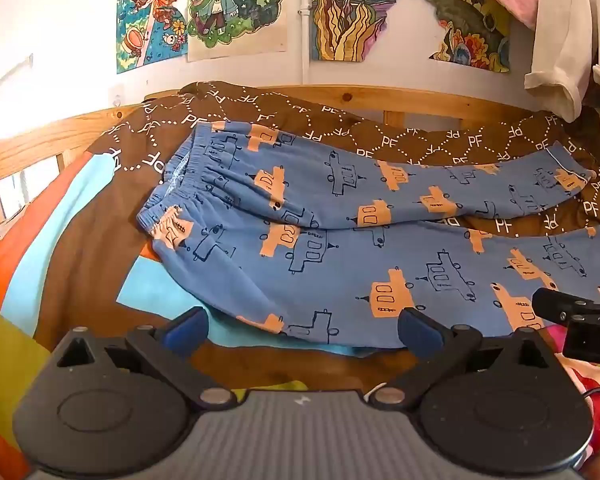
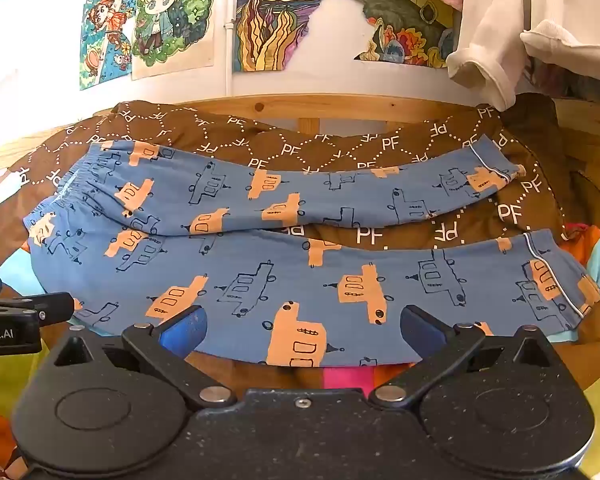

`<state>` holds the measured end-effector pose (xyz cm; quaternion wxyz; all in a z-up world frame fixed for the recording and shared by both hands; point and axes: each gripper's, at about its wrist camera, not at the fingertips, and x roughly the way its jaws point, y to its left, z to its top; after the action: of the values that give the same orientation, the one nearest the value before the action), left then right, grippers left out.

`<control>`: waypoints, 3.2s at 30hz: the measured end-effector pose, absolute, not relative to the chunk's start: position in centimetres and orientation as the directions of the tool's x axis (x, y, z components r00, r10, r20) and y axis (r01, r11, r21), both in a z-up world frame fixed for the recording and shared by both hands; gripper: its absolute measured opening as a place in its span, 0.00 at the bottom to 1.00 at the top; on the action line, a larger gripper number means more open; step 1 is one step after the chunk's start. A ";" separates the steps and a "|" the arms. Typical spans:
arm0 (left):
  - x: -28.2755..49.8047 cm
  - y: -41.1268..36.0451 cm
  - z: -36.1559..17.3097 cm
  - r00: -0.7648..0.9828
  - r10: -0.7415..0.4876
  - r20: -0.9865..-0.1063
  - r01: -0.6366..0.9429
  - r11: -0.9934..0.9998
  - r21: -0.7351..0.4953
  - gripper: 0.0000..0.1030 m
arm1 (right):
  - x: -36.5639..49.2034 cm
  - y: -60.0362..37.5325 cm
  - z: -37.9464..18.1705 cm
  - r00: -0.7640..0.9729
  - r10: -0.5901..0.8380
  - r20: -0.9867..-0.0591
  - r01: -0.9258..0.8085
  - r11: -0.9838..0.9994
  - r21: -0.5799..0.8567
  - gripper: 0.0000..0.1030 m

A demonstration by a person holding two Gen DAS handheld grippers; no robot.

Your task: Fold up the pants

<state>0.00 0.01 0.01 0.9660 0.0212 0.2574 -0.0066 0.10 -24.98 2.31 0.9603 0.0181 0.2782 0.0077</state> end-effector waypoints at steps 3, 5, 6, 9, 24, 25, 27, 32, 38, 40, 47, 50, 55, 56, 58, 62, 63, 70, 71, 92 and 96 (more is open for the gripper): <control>0.0 0.0 0.0 0.867 -0.002 -0.498 0.024 0.999 0.037 1.00 | 0.1 -25.0 2.3 0.843 0.028 -0.537 -0.006 0.999 0.043 0.99; 0.0 -0.1 0.0 0.866 -0.003 -0.499 0.025 0.999 0.038 1.00 | 0.1 -25.0 2.2 0.843 0.029 -0.538 -0.007 0.999 0.042 0.99; 0.0 -0.1 -0.1 0.866 -0.003 -0.500 0.025 0.999 0.038 1.00 | 0.1 -25.0 2.3 0.842 0.027 -0.538 -0.006 0.999 0.041 0.99; 0.0 0.0 0.0 0.867 -0.006 -0.497 0.026 0.999 0.034 1.00 | 0.1 -25.0 2.3 0.842 0.028 -0.539 -0.006 0.999 0.042 0.99; 0.0 0.5 0.0 0.868 -0.005 -0.496 0.025 0.999 0.034 1.00 | 0.3 -25.5 1.6 0.839 0.027 -0.544 0.000 0.999 0.050 0.99; 0.0 0.4 0.0 0.868 -0.004 -0.496 0.025 0.999 0.034 1.00 | 0.3 -25.4 1.6 0.838 0.027 -0.544 0.000 0.999 0.050 0.99; 0.0 0.4 0.0 0.868 -0.005 -0.496 0.025 0.999 0.034 1.00 | 0.3 -25.4 1.6 0.838 0.027 -0.545 0.000 0.999 0.050 0.99; -0.1 0.2 0.1 0.869 -0.005 -0.495 0.025 0.999 0.033 1.00 | 0.4 -25.6 1.6 0.837 0.029 -0.546 0.000 0.999 0.052 0.99; -0.1 0.2 0.1 0.869 -0.005 -0.496 0.024 0.999 0.033 1.00 | 0.3 -25.5 1.5 0.834 0.031 -0.551 0.001 0.998 0.059 0.99; -0.1 0.2 0.1 0.869 -0.005 -0.495 0.025 0.999 0.033 1.00 | 0.3 -25.4 1.5 0.834 0.032 -0.551 0.002 0.998 0.060 0.99; -0.1 0.2 0.1 0.869 -0.006 -0.495 0.025 0.999 0.032 1.00 | 0.4 -25.5 1.5 0.833 0.032 -0.552 0.002 0.998 0.060 0.99; -0.1 0.2 0.1 0.869 -0.005 -0.495 0.024 0.999 0.032 1.00 | 0.4 -25.5 1.5 0.833 0.032 -0.552 0.001 0.998 0.061 0.99; -0.1 0.3 0.1 0.869 -0.005 -0.495 0.024 0.999 0.032 1.00 | 0.4 -25.5 1.5 0.833 0.032 -0.553 0.002 0.998 0.061 0.99; -0.1 0.2 0.1 0.869 -0.005 -0.495 0.024 0.999 0.032 1.00 | 0.4 -25.5 1.5 0.833 0.032 -0.553 0.002 0.998 0.061 0.99; -0.1 0.3 0.1 0.869 -0.005 -0.494 0.024 0.999 0.032 1.00 | 0.4 -25.5 1.4 0.833 0.033 -0.553 0.002 0.998 0.061 0.99; -0.1 0.2 0.1 0.869 -0.006 -0.495 0.025 0.999 0.031 1.00 | 0.4 -25.5 1.5 0.832 0.033 -0.553 0.002 0.998 0.061 0.99; -0.1 0.2 0.1 0.869 -0.006 -0.495 0.024 0.999 0.032 1.00 | 0.4 -25.5 1.4 0.832 0.033 -0.553 0.002 0.998 0.061 0.99; -0.1 0.3 0.1 0.869 -0.005 -0.495 0.024 0.999 0.031 1.00 | 0.4 -25.5 1.5 0.832 0.033 -0.554 0.002 0.998 0.062 0.99; -0.1 0.2 0.1 0.869 -0.006 -0.495 0.024 0.999 0.031 1.00 | 0.4 -25.5 1.5 0.832 0.033 -0.554 0.002 0.998 0.062 0.99; -0.1 0.2 0.1 0.869 -0.006 -0.496 0.024 0.999 0.029 1.00 | 0.4 -25.5 1.5 0.831 0.033 -0.556 0.002 0.998 0.062 0.99; -0.1 0.3 0.1 0.866 -0.005 -0.499 0.020 0.999 0.026 1.00 | 0.4 -25.5 1.5 0.830 0.034 -0.556 0.001 0.998 0.062 0.99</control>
<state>-0.05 0.25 0.12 0.9659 0.0151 0.2584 -0.0065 0.44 -25.48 1.53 0.9562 0.0298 0.2910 0.0088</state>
